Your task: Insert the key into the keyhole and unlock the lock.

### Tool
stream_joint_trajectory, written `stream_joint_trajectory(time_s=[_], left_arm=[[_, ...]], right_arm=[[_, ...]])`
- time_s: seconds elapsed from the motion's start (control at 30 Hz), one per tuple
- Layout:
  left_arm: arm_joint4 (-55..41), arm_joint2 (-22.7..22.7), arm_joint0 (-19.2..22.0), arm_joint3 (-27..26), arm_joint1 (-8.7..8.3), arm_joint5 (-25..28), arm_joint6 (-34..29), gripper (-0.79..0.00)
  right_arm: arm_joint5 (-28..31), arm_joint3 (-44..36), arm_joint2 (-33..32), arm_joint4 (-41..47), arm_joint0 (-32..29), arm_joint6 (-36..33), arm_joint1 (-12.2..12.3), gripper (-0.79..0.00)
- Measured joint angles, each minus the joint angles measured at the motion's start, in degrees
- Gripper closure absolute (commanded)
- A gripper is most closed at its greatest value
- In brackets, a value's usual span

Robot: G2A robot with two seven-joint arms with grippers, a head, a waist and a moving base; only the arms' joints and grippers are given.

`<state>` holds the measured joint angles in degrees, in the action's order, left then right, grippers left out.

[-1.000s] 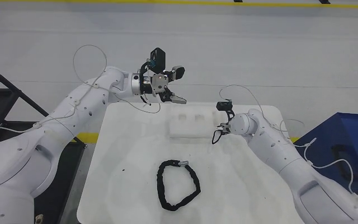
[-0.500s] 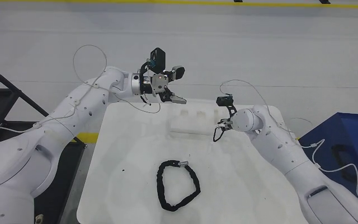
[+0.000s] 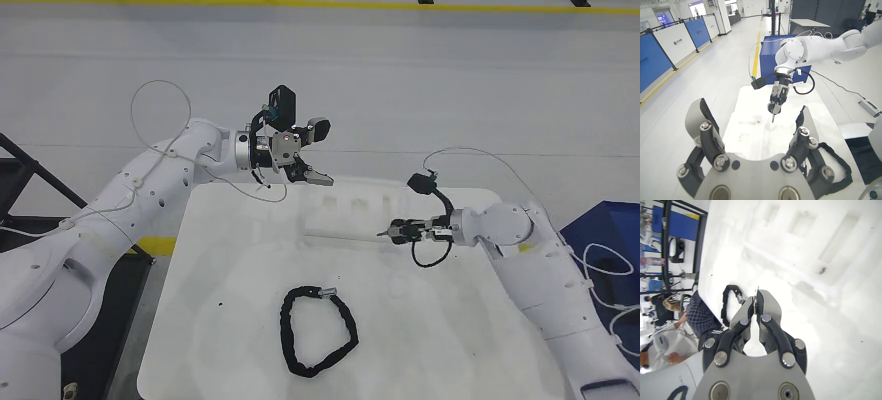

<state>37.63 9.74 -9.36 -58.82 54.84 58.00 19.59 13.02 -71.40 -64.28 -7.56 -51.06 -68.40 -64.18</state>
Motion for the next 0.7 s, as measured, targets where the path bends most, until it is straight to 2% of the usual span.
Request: stream_joint_trajectory(time_s=[0.27,0.5,0.7], left_arm=[[0.00,0.00,0.00,0.00,0.00,0.00,0.00,-0.785],[0.00,0.00,0.00,0.00,0.01,0.00,0.00,-0.785],[0.00,0.00,0.00,0.00,0.00,0.00,0.00,-0.785]], right_arm=[[8.30,1.73,-7.51,15.66,-4.11,-3.26,1.49,0.000],[10.14,0.26,-11.90,18.49,-6.44,-1.78,2.64,0.000],[9.91,-0.44,-12.58,18.67,-7.07,-0.50,2.83,0.000]])
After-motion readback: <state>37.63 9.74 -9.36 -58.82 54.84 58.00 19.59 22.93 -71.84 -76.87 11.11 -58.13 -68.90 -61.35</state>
